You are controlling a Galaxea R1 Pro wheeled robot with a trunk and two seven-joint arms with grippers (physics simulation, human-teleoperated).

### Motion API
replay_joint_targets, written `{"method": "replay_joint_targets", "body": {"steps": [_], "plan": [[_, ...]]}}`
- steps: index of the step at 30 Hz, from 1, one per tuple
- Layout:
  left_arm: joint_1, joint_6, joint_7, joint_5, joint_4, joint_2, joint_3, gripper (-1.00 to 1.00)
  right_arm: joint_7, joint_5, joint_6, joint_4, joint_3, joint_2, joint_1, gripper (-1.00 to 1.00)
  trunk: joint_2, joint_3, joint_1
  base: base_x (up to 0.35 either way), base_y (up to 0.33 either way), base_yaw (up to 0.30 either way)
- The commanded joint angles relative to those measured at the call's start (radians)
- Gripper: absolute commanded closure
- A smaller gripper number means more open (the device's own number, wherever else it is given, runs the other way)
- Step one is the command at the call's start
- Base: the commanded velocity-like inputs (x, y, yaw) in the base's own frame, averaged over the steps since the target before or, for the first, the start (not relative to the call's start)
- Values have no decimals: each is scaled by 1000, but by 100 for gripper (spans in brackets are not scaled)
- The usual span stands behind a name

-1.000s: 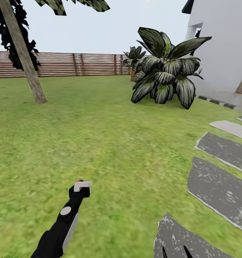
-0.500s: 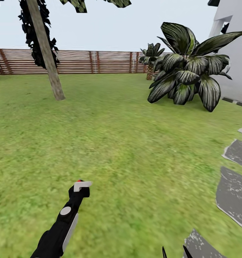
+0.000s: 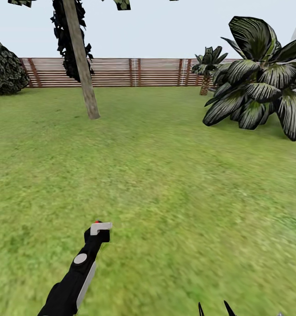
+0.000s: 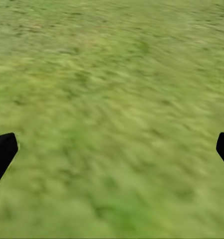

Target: In the garden, pick up the pesticide atomizer on the floor and spray pesticide onto both trees until each tree trunk is fully covered.

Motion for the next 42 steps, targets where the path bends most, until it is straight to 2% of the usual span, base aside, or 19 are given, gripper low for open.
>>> {"method": "replay_joint_targets", "body": {"steps": [1, 42], "plan": [[0, 0, 0, 0, 0, 0, 0, 100, 0, 0, 0, 0, 0, 0, 0, -100, 0, -1, 0, 242, 227, 225], [0, 3, 0, 0, 0, 0, 1, 100, 0, 0, 0, 0, 2, 0, 0, -100, 0, -42, 0, 249, 221, 225]]}}
